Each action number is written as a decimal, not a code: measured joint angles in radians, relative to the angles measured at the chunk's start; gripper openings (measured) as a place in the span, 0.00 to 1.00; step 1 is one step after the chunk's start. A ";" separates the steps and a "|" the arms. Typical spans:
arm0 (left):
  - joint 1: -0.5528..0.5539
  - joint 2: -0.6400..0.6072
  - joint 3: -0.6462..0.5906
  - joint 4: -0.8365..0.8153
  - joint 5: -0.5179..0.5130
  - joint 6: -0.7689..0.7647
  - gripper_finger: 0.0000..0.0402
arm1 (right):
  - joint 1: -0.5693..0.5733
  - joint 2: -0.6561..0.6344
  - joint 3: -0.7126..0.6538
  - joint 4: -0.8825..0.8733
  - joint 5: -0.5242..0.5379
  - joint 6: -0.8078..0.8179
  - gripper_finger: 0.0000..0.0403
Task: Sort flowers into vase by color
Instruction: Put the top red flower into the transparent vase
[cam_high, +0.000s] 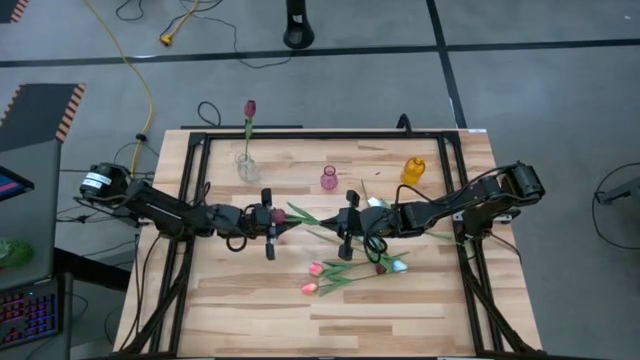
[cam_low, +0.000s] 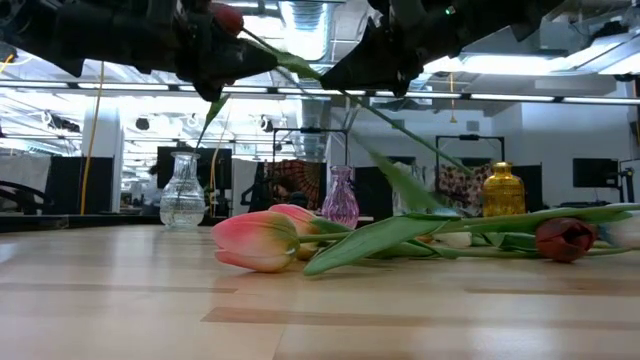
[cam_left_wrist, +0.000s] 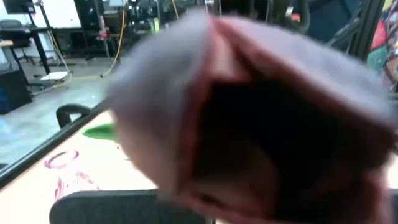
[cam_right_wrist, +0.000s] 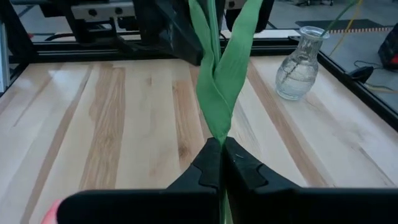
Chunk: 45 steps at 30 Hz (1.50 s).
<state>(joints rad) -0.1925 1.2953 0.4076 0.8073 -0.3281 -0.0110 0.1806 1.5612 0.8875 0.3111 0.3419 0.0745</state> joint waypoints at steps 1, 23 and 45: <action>0.000 0.000 0.000 -0.014 -0.004 -0.007 0.01 | 0.000 0.000 0.000 0.011 0.001 -0.005 0.09; 0.000 -0.006 0.003 -0.024 -0.062 0.049 0.37 | -0.035 -0.029 0.003 0.043 0.051 -0.049 0.08; 0.000 0.000 0.054 0.310 0.016 0.144 0.39 | -0.031 -0.052 0.050 0.281 -0.033 -0.187 0.09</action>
<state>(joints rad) -0.1921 1.2953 0.4617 1.1171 -0.3119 0.1326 0.1501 1.5088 0.9379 0.5926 0.3084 -0.1124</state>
